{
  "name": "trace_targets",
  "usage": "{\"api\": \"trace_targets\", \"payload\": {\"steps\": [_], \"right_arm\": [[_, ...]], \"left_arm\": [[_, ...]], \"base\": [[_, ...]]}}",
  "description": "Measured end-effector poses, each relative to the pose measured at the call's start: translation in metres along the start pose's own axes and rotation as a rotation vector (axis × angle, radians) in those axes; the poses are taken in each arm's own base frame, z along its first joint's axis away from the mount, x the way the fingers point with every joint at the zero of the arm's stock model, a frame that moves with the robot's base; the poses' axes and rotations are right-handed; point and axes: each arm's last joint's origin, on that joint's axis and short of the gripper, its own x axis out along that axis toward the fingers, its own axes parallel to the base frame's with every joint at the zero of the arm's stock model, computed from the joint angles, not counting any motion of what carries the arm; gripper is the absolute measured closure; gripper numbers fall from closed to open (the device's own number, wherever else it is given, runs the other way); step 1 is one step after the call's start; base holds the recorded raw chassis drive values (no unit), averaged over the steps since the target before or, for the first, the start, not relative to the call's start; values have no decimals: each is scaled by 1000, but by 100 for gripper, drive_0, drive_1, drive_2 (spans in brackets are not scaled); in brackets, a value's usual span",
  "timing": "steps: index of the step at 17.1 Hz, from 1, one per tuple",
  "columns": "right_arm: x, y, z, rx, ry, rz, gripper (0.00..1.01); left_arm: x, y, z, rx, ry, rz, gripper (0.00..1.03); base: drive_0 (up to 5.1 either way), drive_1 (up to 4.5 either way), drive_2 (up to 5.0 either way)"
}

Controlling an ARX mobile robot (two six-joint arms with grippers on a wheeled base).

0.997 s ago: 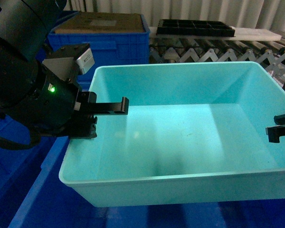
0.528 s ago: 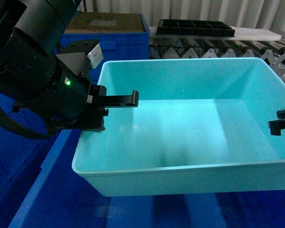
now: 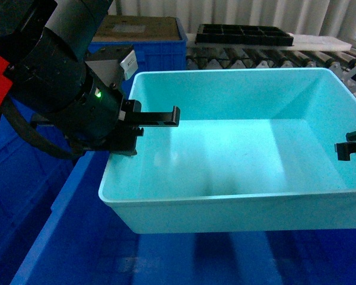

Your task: Stack blue boxes stably on right

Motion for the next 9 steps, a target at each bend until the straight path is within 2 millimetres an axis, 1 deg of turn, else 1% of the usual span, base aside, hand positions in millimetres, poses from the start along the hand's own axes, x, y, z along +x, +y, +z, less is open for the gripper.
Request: {"api": "trace_targets", "payload": {"steps": [3,9], "right_arm": [[3,0,1,-4,-12,-7,95],[4,0,0,-6,-12,-9,95]], "left_arm": [[2,0,0,3,7,14,101],[2,0,0,3,7,13,101]], "base": [[0,0,0],[0,0,0]]}}
